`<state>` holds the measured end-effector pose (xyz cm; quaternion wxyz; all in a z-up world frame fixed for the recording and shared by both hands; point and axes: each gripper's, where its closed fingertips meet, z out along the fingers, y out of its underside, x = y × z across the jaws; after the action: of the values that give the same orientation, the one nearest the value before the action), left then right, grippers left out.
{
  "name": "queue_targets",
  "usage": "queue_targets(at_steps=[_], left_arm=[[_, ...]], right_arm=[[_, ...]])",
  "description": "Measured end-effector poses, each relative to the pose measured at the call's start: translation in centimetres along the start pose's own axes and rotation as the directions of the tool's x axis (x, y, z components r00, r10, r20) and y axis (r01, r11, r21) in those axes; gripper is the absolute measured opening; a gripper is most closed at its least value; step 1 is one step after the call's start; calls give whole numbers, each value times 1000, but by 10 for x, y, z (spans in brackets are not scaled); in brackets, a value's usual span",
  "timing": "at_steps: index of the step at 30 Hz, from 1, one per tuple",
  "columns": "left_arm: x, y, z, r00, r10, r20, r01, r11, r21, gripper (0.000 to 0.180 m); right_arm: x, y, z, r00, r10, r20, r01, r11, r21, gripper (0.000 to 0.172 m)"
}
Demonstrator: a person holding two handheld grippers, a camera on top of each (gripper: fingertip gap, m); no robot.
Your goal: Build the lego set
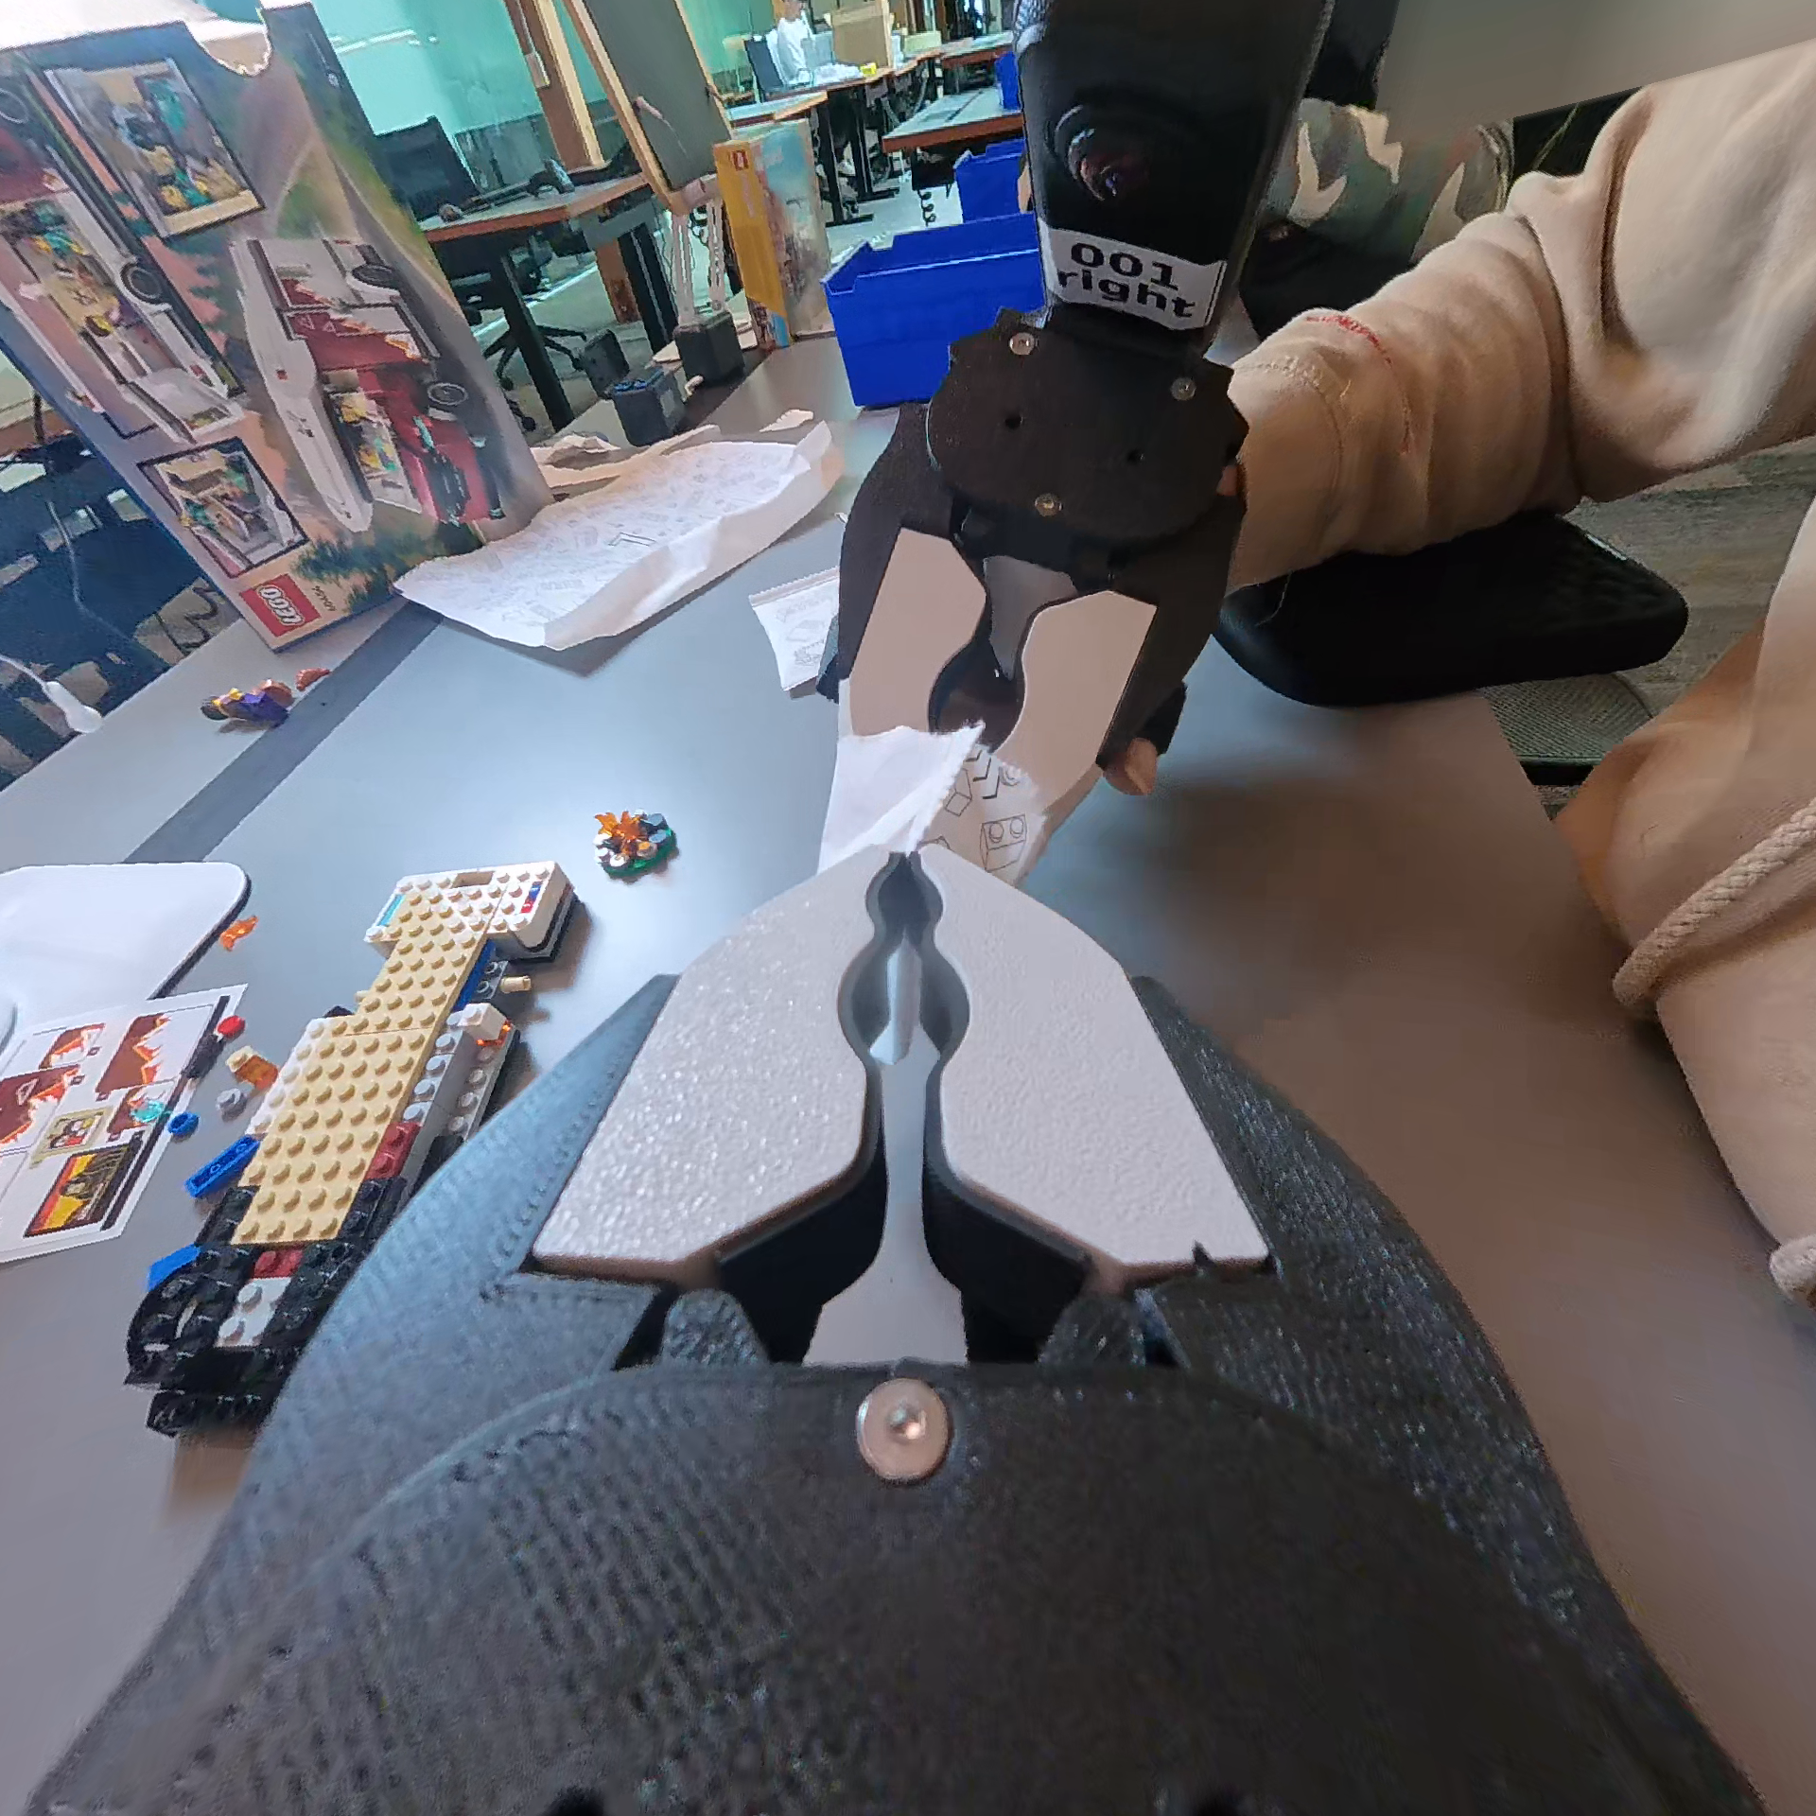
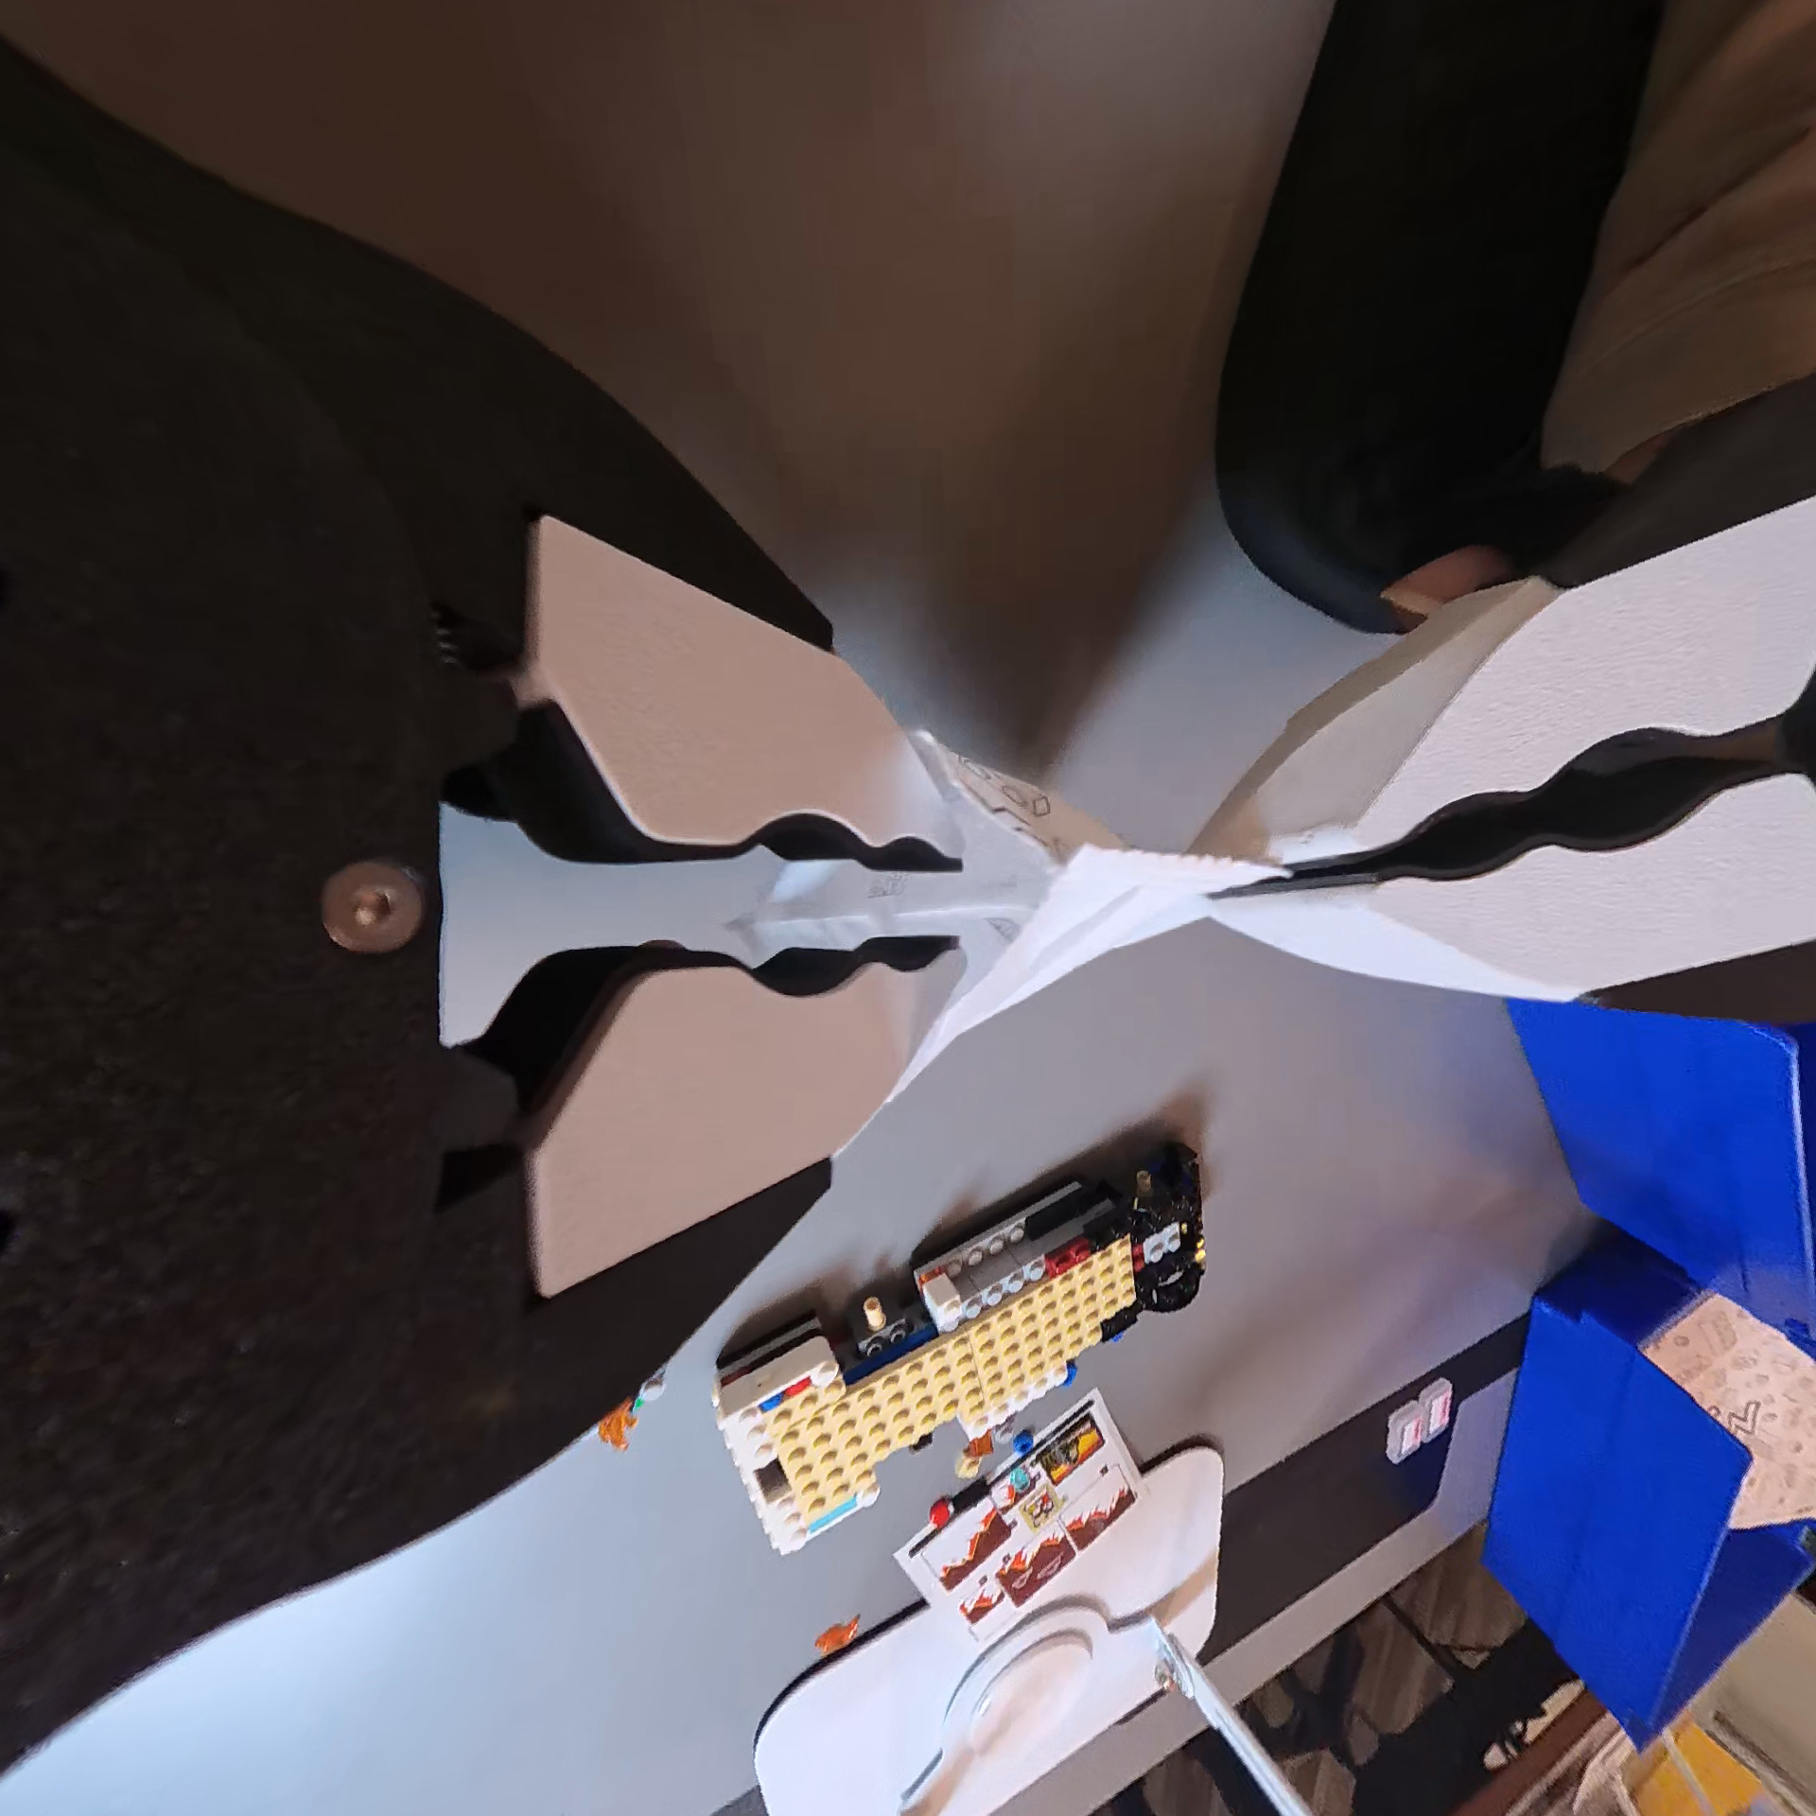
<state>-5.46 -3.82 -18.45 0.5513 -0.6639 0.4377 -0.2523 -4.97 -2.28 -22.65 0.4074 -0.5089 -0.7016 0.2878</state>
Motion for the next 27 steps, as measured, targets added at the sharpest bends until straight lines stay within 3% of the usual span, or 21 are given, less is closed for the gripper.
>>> queue_targets(at_steps=[11,17,22,27], left_arm=[[-2,4,1,1000,-15,-9,15,1000,-4,0],[-34,-1,-17,986,-164,28,160,980,116,0],[-48,-6,-29,970,-239,37,228,954,193,0],[-63,-6,-42,960,-271,70,249,941,231,0]], right_arm=[[-5,-8,-6,995,73,73,-76,996,41,40],[25,-11,-31,993,119,24,-121,989,90,53],[40,6,-26,994,104,18,-104,994,14,49],[93,34,-8,996,83,29,-79,988,-132,51]])
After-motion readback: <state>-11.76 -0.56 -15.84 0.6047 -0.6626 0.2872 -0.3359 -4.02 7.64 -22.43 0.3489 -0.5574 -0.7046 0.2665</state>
